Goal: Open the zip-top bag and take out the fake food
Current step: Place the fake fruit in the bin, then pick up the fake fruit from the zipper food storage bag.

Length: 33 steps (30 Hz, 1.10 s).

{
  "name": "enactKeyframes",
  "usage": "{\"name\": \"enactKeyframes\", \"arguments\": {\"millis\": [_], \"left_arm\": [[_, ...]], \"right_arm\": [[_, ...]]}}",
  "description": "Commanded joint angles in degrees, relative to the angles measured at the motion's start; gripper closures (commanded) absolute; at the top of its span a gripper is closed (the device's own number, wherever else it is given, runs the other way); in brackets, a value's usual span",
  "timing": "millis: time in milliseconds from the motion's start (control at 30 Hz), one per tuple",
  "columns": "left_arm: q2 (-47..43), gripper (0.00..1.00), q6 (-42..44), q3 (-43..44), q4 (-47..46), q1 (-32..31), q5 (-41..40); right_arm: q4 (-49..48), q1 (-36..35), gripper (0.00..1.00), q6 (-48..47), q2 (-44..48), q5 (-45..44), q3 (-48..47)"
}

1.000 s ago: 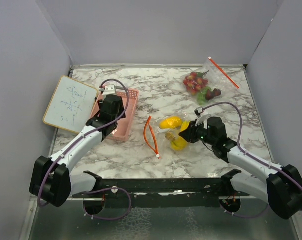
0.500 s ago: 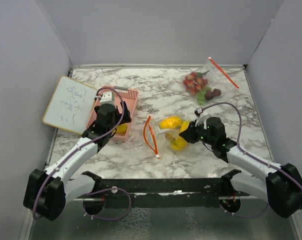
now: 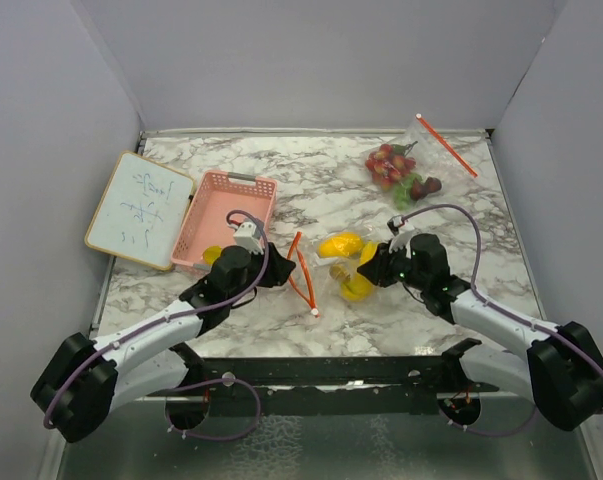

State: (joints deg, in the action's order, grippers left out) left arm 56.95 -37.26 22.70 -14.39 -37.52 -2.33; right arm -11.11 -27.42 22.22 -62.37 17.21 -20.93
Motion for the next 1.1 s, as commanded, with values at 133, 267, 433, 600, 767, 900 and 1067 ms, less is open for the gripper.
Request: {"name": "enactKeyframes", "arguments": {"millis": [133, 267, 433, 600, 767, 900, 1067], "left_arm": [[7.9, 0.57, -5.0, -1.9, -10.9, -7.2, -3.2], [14.7, 0.57, -4.9, -0.4, -15.1, -7.8, -2.9], [22.5, 0.57, -5.3, 2.3, -20.1, -7.9, -2.9], [28.8, 0.53, -7.5, 5.9, -23.7, -7.9, -2.2], [33.5, 0.48, -12.0, 8.1, -26.1, -8.0, -3.7], [35.8, 0.48, -13.6, 9.5, -27.0, -8.1, -5.6], [38.4, 0.47, -16.2, 10.9, -28.2, -8.1, -7.4]], "right_arm": [[-1.1, -0.1, 0.84, 0.7, 1.2, -1.5, -0.8], [0.3, -0.1, 0.85, 1.4, 2.8, -2.0, -1.3], [0.5, -0.1, 0.85, 1.9, 3.8, -1.8, -0.7], [0.3, -0.1, 0.85, 1.9, 3.7, -1.7, -0.1], [0.3, -0.1, 0.85, 1.7, 3.6, -1.8, 0.0], [0.0, 0.0, 0.85, 1.6, 3.2, -1.7, 0.1], [-0.3, -0.1, 0.85, 1.6, 2.6, -1.5, 0.3]]}}
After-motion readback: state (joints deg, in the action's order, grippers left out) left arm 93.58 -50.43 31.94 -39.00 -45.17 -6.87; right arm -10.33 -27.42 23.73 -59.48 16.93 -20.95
